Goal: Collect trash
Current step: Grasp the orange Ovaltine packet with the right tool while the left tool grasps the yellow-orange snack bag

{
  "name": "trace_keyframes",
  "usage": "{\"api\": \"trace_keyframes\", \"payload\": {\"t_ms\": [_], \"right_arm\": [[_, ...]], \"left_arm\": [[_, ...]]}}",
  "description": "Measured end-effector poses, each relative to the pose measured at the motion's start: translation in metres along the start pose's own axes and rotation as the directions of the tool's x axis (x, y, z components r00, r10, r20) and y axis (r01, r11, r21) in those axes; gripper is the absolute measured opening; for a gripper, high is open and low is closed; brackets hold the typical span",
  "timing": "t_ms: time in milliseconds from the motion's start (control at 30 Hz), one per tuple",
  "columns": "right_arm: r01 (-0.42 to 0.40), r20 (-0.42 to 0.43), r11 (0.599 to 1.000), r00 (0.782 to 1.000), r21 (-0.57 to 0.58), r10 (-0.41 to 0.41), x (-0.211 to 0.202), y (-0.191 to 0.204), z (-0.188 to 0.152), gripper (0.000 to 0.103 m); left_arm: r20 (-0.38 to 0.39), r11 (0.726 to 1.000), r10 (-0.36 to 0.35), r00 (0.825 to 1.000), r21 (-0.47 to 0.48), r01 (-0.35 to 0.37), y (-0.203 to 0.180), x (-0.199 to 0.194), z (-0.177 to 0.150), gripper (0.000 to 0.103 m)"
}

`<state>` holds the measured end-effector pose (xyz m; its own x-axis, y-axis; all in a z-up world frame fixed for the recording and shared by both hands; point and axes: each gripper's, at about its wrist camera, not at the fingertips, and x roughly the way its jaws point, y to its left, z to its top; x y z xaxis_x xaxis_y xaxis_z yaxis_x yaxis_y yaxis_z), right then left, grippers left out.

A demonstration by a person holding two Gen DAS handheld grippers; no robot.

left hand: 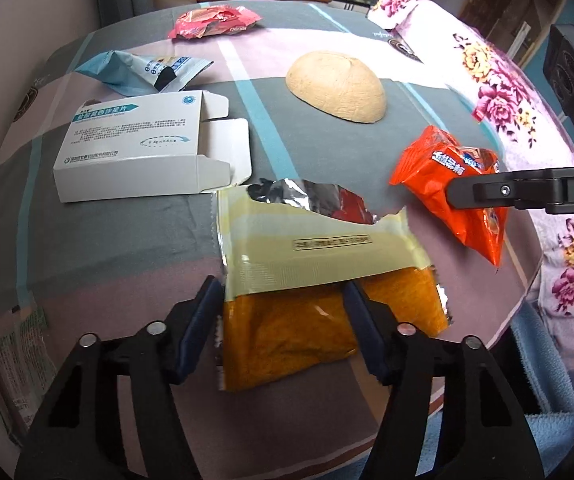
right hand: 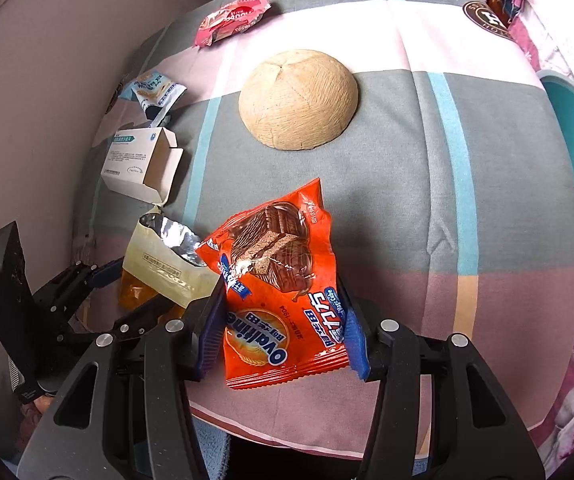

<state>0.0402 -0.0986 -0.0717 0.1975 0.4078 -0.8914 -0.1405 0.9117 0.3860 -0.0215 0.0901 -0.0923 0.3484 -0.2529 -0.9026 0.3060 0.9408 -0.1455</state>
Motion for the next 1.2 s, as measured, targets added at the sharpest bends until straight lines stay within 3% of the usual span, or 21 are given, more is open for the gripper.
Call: {"api": "trace_keyframes", "payload": {"t_ms": [200, 367, 633, 900, 1100, 1133, 1200], "right_arm": [[-0.002, 0.033, 1.000, 0.999, 0.027, 0.001, -0.011, -0.014, -0.003, 0.049], [-0.010, 0.071, 0.997, 0.997, 0.076, 0.005, -0.024, -0.035, 0.000, 0.049], [-0.025, 0.129, 0.989, 0.992, 0.148, 0.005, -0.042, -0.071, 0.006, 0.049], [-0.044, 0.119, 0.984, 0.993, 0.171, 0.024, -0.034, -0.085, 0.006, 0.049], [-0.058, 0.112, 0.980, 0.993, 0.190, 0.037, -0.029, -0.095, 0.005, 0.049], [-0.058, 0.112, 0.980, 0.993, 0.192, 0.036, -0.029, -0.097, 0.005, 0.049], [-0.059, 0.108, 0.979, 0.993, 0.196, 0.038, -0.028, -0.099, 0.004, 0.049]], "left_arm": [[0.024, 0.998, -0.030, 0.999, -0.056, 0.031, -0.011, 0.001, 0.016, 0.030], [0.081, 0.998, -0.026, 0.996, -0.061, 0.031, -0.021, -0.013, 0.037, 0.028], [0.113, 0.998, -0.029, 0.993, -0.048, 0.035, -0.034, -0.019, 0.064, 0.027], [0.094, 0.999, -0.027, 0.995, -0.023, 0.030, -0.052, -0.006, 0.089, 0.027], [0.090, 0.996, -0.021, 0.996, -0.080, 0.028, -0.047, 0.012, 0.117, 0.028], [0.090, 0.996, -0.017, 0.996, -0.086, 0.025, -0.047, 0.015, 0.120, 0.029], [0.080, 0.995, -0.019, 0.997, -0.099, 0.027, -0.045, 0.021, 0.126, 0.041]]}}
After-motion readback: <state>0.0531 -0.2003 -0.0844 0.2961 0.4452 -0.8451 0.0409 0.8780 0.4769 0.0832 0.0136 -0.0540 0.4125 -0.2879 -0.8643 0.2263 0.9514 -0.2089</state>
